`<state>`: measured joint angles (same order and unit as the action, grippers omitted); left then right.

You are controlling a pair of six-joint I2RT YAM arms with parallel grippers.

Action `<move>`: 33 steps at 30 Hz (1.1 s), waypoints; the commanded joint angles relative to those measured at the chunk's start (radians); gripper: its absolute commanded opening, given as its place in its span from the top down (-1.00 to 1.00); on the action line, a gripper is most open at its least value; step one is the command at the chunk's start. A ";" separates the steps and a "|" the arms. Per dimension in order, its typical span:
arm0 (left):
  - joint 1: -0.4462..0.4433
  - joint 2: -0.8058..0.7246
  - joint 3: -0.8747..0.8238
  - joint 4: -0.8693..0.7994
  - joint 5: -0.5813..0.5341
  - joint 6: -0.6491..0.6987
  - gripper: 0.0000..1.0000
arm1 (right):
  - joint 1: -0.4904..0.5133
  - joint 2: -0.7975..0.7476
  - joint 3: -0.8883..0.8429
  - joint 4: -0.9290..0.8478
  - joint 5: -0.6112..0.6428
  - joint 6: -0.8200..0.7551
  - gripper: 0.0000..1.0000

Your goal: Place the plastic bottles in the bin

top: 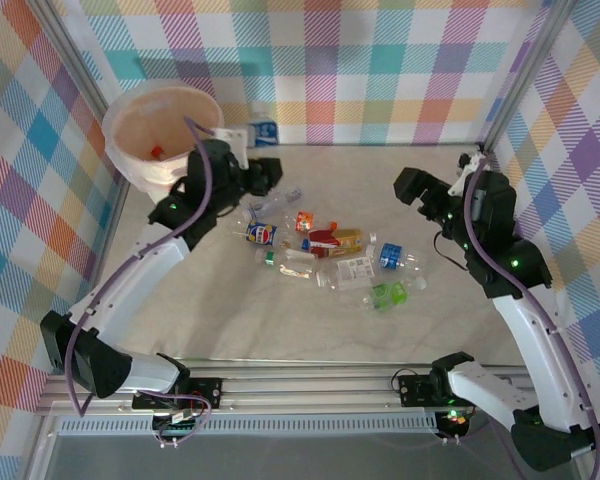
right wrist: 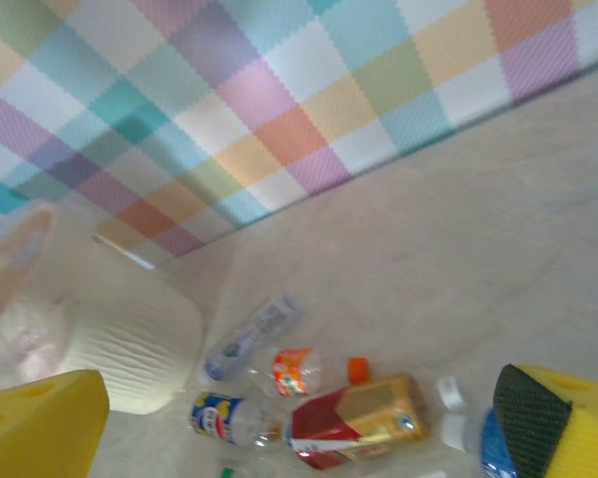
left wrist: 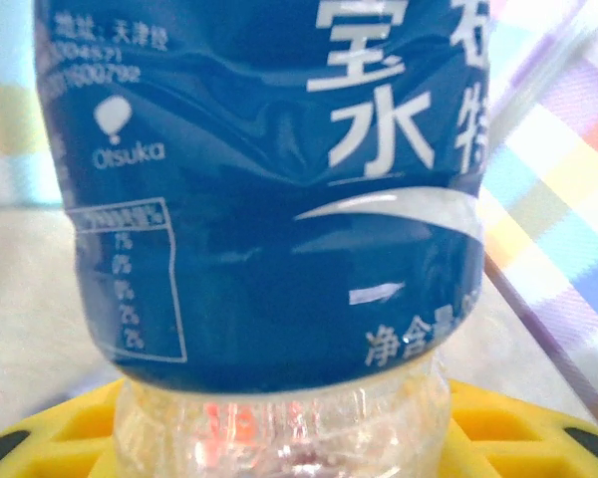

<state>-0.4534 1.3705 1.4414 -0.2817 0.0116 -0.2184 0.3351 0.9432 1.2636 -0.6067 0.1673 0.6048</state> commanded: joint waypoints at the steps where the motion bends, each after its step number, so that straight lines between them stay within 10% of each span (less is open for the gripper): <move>1: 0.102 0.002 0.115 -0.065 -0.030 0.066 0.26 | 0.001 -0.017 -0.037 -0.085 0.075 -0.014 -0.99; 17: 0.448 0.354 0.602 -0.297 0.020 0.221 0.25 | -0.003 -0.024 -0.160 -0.231 0.146 0.019 -0.99; 33: 0.558 0.630 0.798 -0.499 0.095 0.291 0.20 | -0.024 0.063 -0.128 -0.328 0.143 0.033 -0.99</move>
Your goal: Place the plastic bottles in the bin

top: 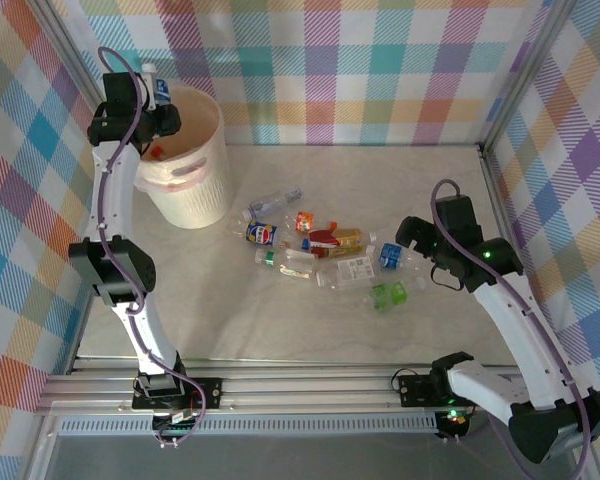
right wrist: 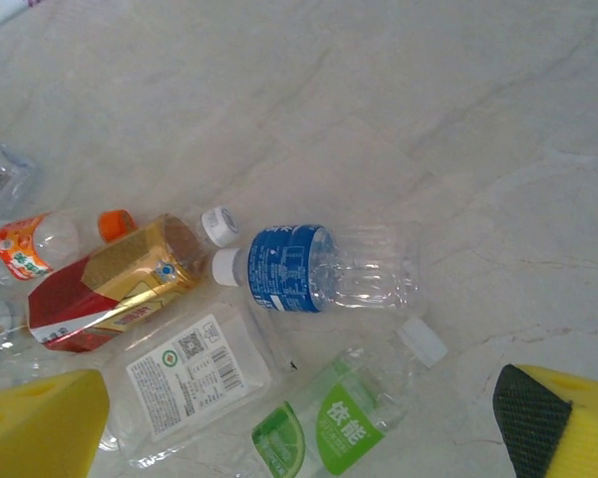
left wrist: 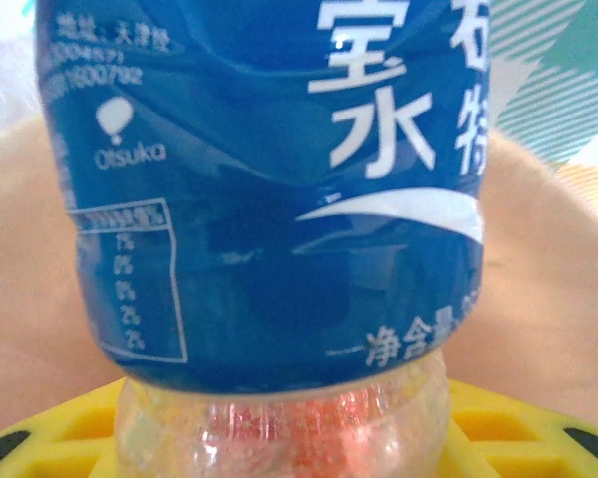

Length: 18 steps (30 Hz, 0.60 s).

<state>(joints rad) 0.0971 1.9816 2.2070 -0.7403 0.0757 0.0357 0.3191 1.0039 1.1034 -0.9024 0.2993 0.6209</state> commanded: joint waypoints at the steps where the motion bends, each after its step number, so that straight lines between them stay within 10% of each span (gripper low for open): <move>1: 0.007 0.027 0.033 -0.051 0.035 0.045 0.19 | -0.010 0.005 0.033 -0.034 0.010 0.019 -0.99; 18: 0.007 0.096 0.030 -0.154 0.094 0.093 -0.31 | -0.135 0.065 -0.112 -0.008 -0.081 0.072 -0.99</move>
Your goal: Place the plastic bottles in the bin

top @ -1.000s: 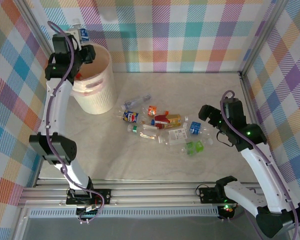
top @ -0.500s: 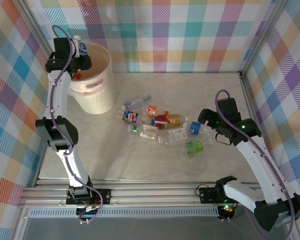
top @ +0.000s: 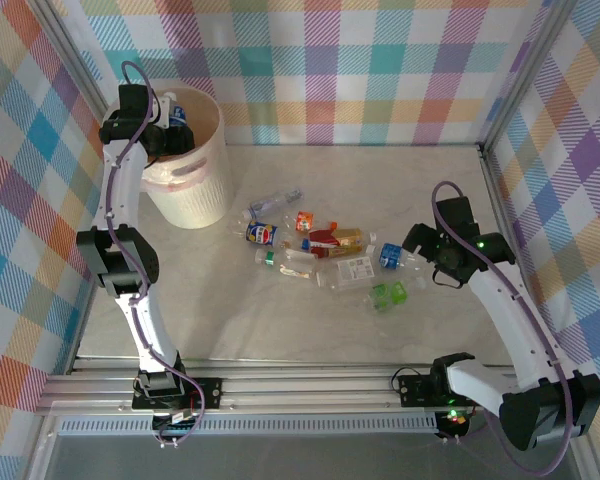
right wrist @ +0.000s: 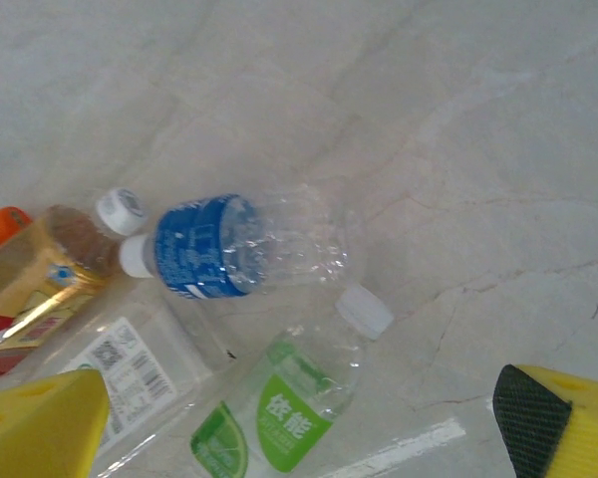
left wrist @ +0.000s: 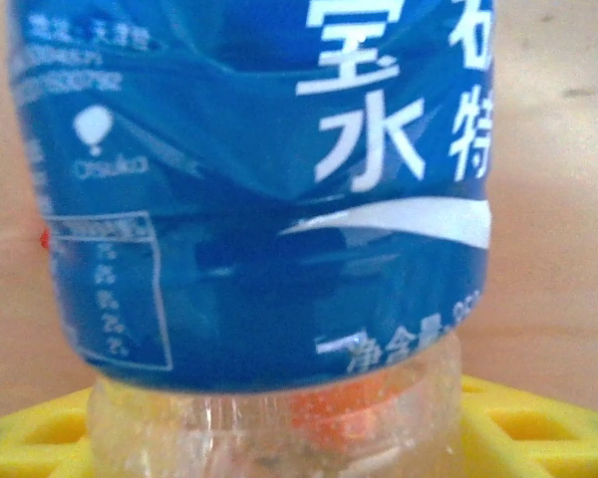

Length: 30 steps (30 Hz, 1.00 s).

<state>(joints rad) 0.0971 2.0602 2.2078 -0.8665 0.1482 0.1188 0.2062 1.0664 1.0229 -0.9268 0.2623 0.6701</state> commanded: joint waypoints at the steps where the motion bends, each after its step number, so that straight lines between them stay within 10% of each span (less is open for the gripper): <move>1: 0.007 0.020 0.029 -0.028 0.020 0.009 -0.40 | -0.034 0.004 -0.048 0.026 -0.057 0.026 -0.99; 15: 0.005 -0.045 0.030 -0.012 -0.012 -0.011 -1.00 | -0.108 0.016 -0.200 0.129 -0.188 0.060 -0.99; 30: -0.047 -0.321 -0.132 0.083 -0.071 -0.065 -1.00 | -0.109 0.097 -0.284 0.239 -0.277 0.092 -1.00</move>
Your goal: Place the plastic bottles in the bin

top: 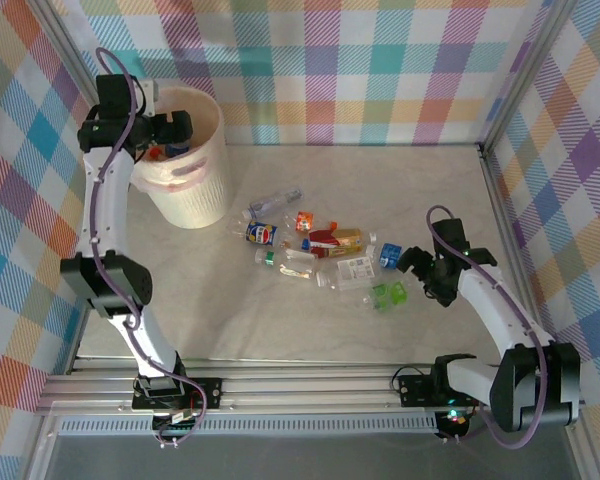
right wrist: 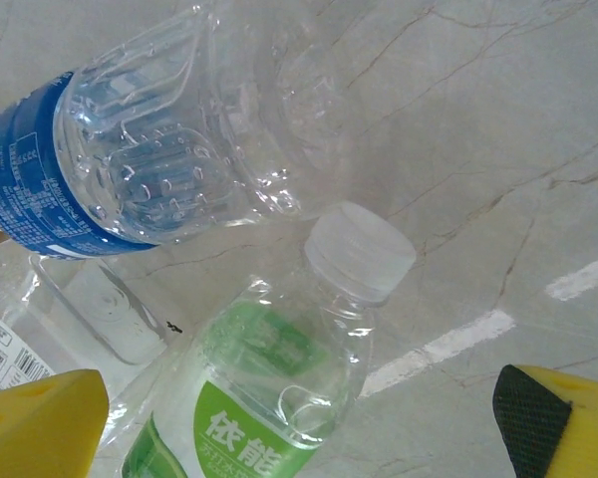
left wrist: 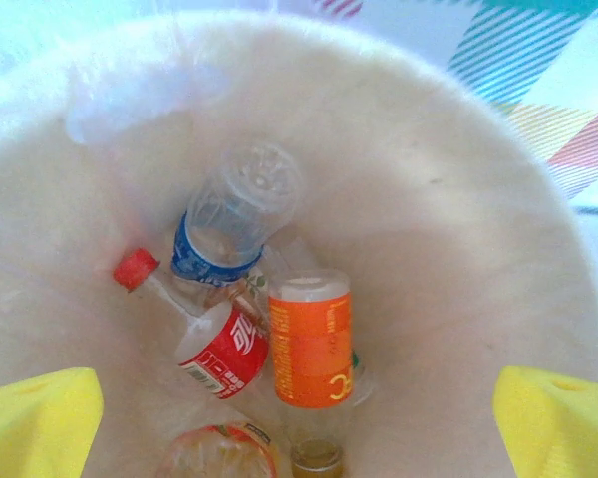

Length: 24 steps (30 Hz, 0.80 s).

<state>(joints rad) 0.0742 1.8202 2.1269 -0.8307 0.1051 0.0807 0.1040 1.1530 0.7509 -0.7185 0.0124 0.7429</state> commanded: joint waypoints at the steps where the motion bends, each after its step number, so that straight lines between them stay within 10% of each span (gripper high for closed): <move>1: -0.031 -0.118 -0.092 0.070 -0.036 -0.035 -1.00 | -0.007 0.014 -0.016 0.035 -0.032 0.019 -0.99; 24: -0.430 -0.641 -0.824 0.536 -0.070 -0.285 -1.00 | -0.006 0.046 -0.098 0.139 -0.101 0.059 -0.99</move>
<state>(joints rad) -0.3172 1.2003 1.3365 -0.3763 0.0357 -0.1661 0.1040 1.1904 0.6655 -0.6044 -0.0704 0.7860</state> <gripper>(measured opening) 0.997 0.996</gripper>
